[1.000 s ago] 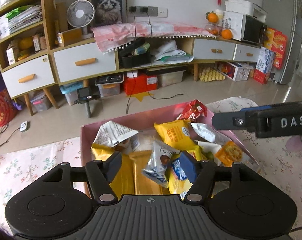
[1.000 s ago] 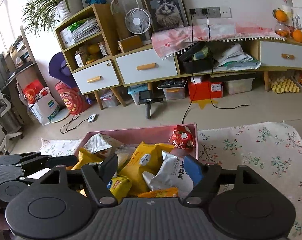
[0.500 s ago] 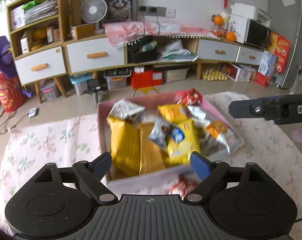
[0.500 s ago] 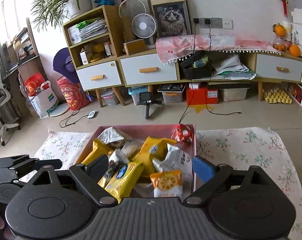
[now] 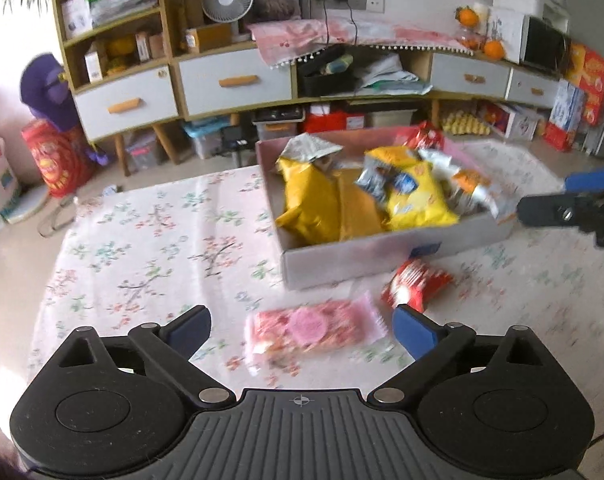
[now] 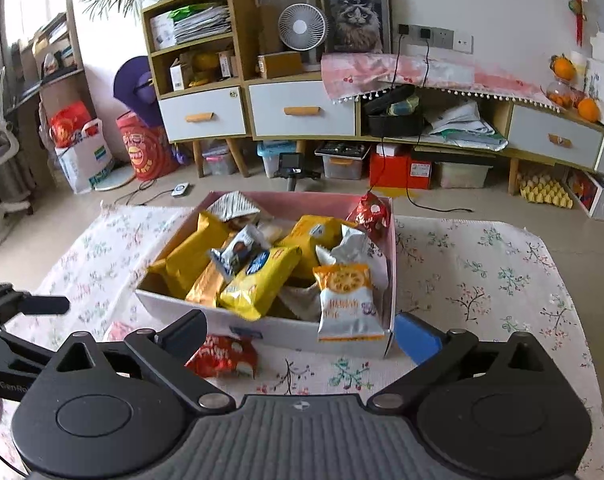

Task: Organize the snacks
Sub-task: 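Withdraw both tools from the box toward the pink wafer and red bag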

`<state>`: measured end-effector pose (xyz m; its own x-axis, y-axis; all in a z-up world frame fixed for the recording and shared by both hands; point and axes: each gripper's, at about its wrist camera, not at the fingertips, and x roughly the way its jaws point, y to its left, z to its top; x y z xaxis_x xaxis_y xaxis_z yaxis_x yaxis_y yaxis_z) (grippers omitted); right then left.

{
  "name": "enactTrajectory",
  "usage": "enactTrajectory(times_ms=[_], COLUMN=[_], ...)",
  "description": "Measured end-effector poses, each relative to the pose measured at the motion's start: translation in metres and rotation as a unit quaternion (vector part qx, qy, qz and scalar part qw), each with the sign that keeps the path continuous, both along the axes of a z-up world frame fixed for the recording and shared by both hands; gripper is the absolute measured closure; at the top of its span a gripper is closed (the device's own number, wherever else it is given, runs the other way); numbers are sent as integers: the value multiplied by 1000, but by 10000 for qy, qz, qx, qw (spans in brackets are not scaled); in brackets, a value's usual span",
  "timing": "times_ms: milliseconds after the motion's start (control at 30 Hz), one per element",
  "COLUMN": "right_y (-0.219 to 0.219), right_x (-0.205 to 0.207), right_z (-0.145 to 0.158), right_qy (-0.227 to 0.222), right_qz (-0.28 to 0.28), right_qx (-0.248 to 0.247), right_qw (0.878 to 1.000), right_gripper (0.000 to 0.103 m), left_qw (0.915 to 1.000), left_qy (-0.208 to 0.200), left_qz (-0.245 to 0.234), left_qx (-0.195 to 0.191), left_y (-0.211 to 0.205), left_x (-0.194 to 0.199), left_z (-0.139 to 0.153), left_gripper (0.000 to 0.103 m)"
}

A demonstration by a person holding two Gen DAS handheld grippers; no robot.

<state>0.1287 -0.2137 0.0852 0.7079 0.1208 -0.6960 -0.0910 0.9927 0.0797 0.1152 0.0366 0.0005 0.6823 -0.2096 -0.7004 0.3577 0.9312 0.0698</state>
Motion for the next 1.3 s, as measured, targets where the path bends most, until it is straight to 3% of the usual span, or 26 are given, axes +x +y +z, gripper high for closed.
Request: enactTrajectory(times_ms=[133,333,567,667,833,1100,1300], right_y=[10,24,34,34,32,35,43], right_x=[-7,-14,-15,-15,-12,-2,9], right_z=[-6,-10,-20,-21,-28,-41,-50], right_qy=[-3,-47,42,62,140,302,403], right_qz=[164,375,516,515,498,513,521], right_qx=[-258,-537,-767,-725,-714,-568,-440], right_qw=[9995,9978,9957,9960,9961,9966,9969], right_gripper=[18,18,18,18,18,18,18], left_qw=[9990,9992,9933,9901,9850,9775,9702], left_qy=[66,-22,-466,-389,-113,364,687], left_qz=[-8,-85,-1022,-1341,-1713,-1943,-2282], left_qx=[449,402,283,124,177,730,449], left_y=[-1,-1,-8,-12,-20,-23,-12], left_x=[-4,0,9,15,25,26,11], left_z=[-15,-23,-18,-16,-26,-43,-34], left_gripper=[4,4,4,4,5,7,7])
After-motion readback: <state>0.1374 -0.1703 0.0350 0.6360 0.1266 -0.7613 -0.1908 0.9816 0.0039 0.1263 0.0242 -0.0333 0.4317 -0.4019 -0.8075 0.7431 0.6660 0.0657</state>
